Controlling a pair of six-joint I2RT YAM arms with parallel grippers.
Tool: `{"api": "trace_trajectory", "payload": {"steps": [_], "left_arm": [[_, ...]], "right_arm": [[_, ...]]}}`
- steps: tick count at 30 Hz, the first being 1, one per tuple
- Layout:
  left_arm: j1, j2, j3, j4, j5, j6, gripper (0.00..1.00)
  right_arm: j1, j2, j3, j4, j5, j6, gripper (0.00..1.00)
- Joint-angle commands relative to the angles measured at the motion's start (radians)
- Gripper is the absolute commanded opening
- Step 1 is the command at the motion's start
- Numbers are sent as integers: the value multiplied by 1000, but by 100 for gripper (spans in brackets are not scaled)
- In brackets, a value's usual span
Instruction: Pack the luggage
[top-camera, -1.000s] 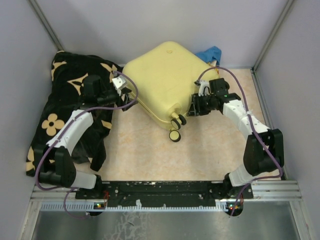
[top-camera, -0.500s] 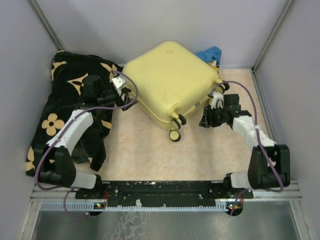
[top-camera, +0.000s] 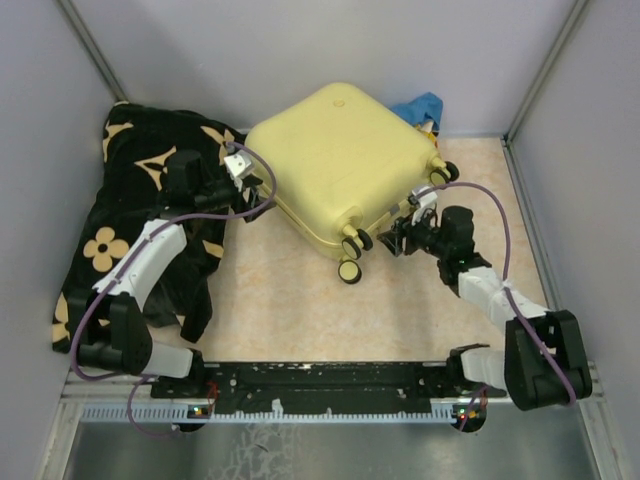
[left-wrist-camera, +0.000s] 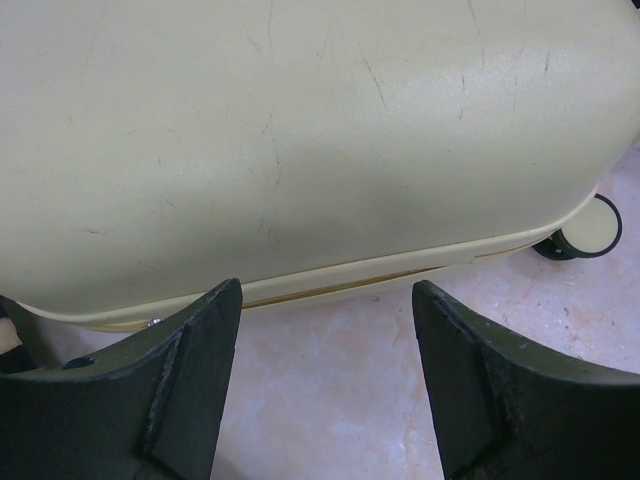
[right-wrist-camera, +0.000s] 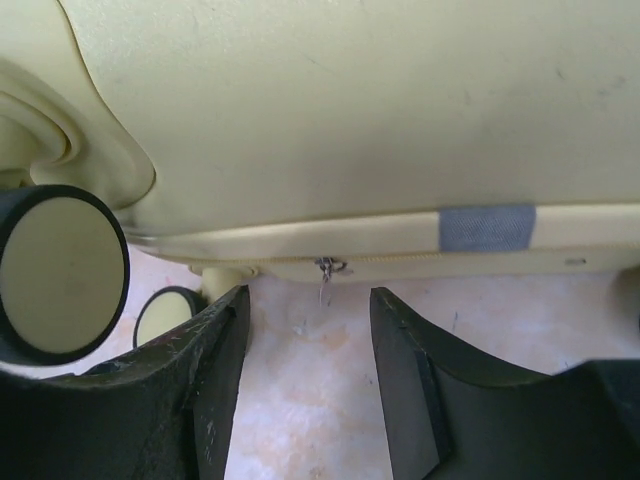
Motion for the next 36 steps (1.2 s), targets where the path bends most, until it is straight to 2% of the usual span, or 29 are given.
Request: {"api": "trace_trajectory", "payload": {"steps": [1,11,15,21,25,28,32,36], "left_arm": [[-5,-31,21,-13,13,1,76],[-5,-49,40,-71,18,47,75],[-5,-59,49,-102,21,73,76],[-5,-69,40,-101,23,81,76],[-6,-61,50,-93,26,77,76],[-6,-57,53,-85,29,77,76],[-8,-41,61,-76,37,71,75],[-12,-35,63,-65,37,69,76]], "right_arm": [[42,54,-10,252,14,-2,51],[76,178,3,371,71,4,46],[76,140,5,267,70,-41,51],[77,76,-42,261,124,-24,47],[77,62,-21,141,175,-11,47],[80,39,-42,157,177,-24,46],[83,93,8,128,215,-22,44],[82,107,6,172,178,-26,44]]}}
